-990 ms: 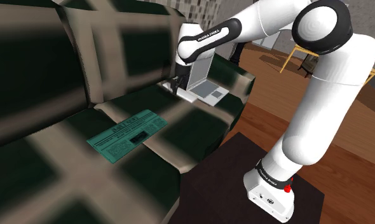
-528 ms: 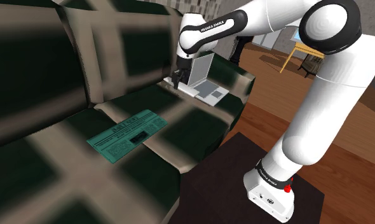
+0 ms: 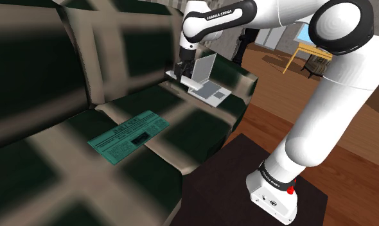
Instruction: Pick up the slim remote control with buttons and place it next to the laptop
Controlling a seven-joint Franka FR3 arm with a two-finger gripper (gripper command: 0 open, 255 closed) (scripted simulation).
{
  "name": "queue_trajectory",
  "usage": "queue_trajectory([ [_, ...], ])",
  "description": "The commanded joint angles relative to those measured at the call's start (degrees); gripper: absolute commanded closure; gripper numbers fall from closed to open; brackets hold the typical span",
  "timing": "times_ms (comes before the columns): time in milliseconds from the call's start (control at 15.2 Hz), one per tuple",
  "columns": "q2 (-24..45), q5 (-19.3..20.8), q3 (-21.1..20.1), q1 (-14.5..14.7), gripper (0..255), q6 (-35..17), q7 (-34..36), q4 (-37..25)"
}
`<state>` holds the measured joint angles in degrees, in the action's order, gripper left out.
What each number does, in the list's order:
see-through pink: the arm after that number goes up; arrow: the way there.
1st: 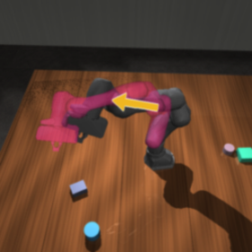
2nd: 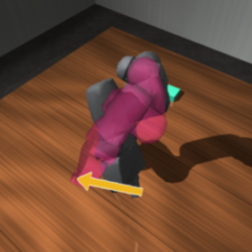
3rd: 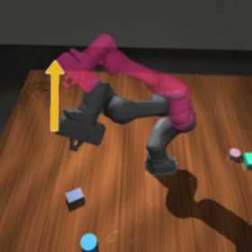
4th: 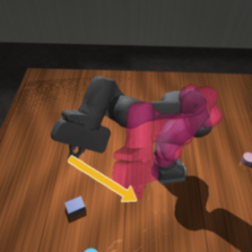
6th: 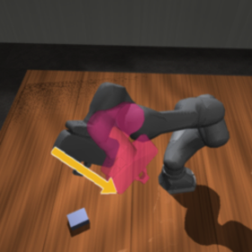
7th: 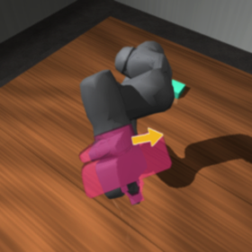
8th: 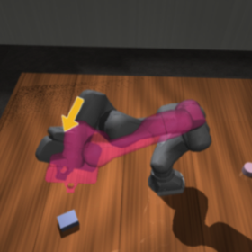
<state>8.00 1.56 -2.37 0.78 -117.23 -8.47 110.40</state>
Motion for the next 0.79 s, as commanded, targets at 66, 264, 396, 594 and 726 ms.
queue_trajectory([
  [66, -0.99, -0.08, 0.07, -0.11, 255, 2.17, -0.27, -1.17],
  [264, -1.62, -0.13, 0.06, -0.11, 255, 4.34, -0.33, -2.71],
  [396, -1.99, -0.16, 0.06, -0.11, 255, 5.8, -0.37, -3.81],
  [594, -2.45, -0.2, 0.05, -0.11, 255, 8.01, -0.42, -5.55],
  [726, -2.7, -0.22, 0.05, -0.11, 255, 9.49, -0.46, -6.79],
])
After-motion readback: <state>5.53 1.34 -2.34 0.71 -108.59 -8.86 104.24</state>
